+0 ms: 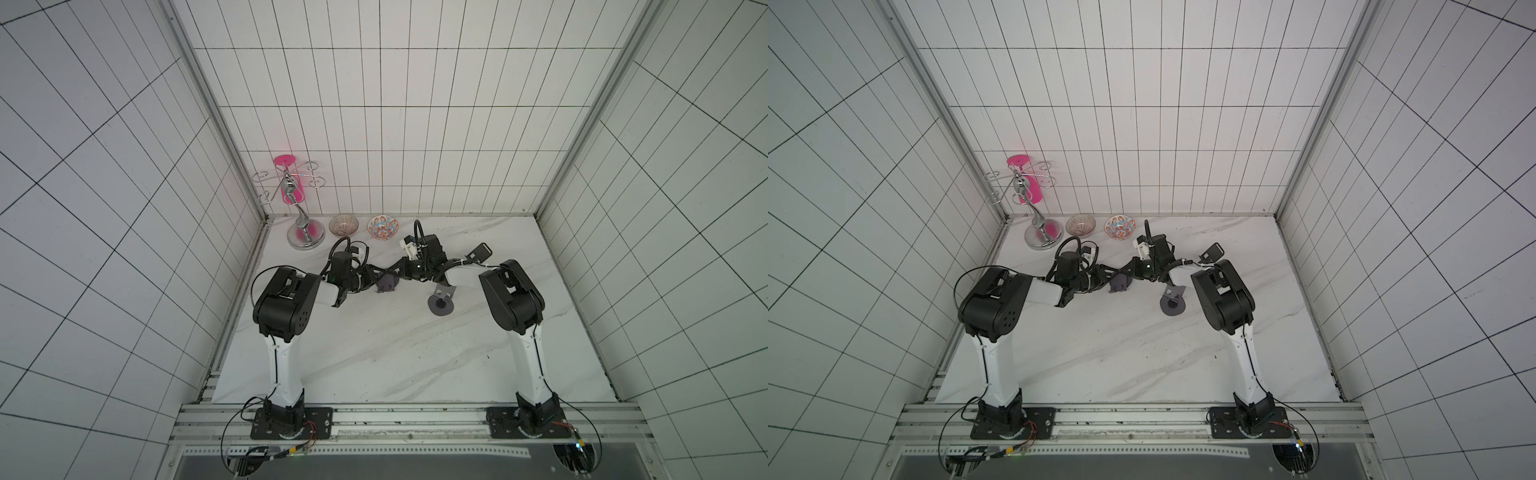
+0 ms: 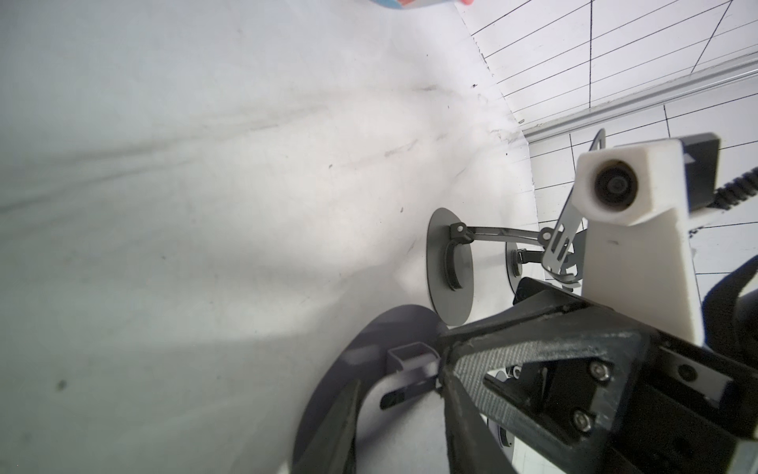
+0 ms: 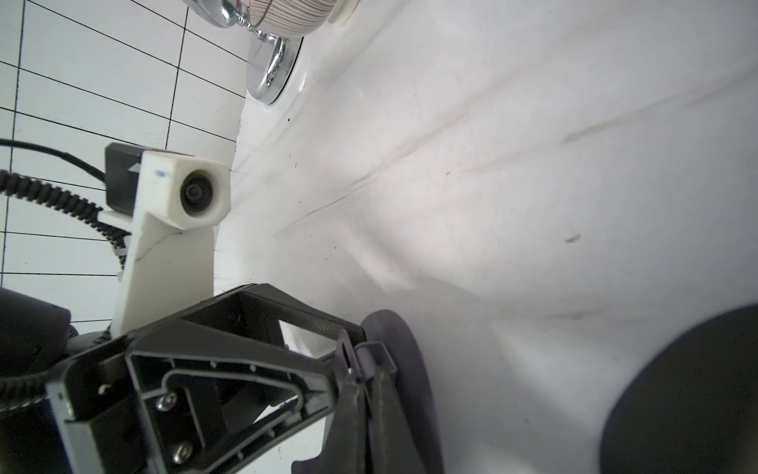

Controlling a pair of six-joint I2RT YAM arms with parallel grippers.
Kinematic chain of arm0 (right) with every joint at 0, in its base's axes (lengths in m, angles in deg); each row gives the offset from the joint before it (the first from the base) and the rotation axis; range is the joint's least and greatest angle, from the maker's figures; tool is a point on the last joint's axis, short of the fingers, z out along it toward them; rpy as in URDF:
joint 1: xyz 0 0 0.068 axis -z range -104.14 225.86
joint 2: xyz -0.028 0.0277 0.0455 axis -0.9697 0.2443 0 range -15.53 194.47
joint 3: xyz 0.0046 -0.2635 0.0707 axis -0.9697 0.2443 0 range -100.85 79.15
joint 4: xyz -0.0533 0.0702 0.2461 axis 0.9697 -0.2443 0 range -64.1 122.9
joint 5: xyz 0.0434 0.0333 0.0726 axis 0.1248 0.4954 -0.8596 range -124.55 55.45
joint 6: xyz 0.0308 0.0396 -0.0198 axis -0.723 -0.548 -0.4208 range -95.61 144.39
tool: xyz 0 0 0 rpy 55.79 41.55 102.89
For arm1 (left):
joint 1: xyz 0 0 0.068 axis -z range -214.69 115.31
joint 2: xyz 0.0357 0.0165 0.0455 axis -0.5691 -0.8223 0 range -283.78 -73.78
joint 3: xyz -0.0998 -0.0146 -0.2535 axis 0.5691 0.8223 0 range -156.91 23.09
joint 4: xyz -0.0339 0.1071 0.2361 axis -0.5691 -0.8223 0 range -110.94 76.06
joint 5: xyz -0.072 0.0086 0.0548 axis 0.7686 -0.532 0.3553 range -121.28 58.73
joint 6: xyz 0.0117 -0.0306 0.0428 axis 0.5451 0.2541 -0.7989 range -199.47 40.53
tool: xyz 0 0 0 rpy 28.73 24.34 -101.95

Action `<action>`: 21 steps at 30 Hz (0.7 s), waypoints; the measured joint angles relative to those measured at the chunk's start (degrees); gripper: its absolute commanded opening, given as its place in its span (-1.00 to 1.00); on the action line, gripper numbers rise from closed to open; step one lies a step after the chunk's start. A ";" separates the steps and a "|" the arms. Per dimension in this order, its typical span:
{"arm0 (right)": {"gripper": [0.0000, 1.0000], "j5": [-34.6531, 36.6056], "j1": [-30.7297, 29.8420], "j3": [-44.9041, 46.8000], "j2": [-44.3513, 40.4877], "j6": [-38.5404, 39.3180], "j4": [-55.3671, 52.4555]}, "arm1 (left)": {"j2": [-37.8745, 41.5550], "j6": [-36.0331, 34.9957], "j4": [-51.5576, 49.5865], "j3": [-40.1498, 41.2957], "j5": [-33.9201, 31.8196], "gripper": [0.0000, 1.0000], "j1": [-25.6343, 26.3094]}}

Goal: Open the phone stand
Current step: Pick up the phone stand at the center of the board.

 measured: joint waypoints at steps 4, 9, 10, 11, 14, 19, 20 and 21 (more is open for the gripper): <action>-1.00 -1.31 0.39 1.22 -0.50 -0.87 1.20 | 3.04 3.37 1.86 5.14 1.92 -0.14 -2.34; -1.00 -1.81 0.57 2.10 -3.82 -1.05 -1.18 | 13.18 5.53 1.57 9.81 2.71 -0.02 -6.93; -1.00 -1.86 0.63 2.10 -4.79 -1.07 -1.60 | 15.87 5.73 1.38 9.92 2.64 -0.01 -7.72; -1.00 -1.90 0.68 2.10 -5.64 -1.09 -1.95 | 18.12 5.70 1.38 9.92 2.54 0.02 -8.20; -1.00 -2.16 0.70 2.12 -9.22 -1.49 -2.40 | 23.65 5.60 1.01 9.60 2.56 0.03 -8.85; -1.00 -2.40 0.70 3.04 -15.91 -1.62 -3.43 | 27.39 5.25 -1.38 9.25 2.82 0.04 -8.87; -1.00 -2.49 0.70 3.52 -17.05 -1.60 -3.54 | 27.54 5.27 -1.64 9.44 2.89 0.04 -8.87; -1.00 -2.54 0.70 4.11 -18.08 -1.60 -3.61 | 27.87 5.29 -1.92 9.92 3.08 0.04 -8.87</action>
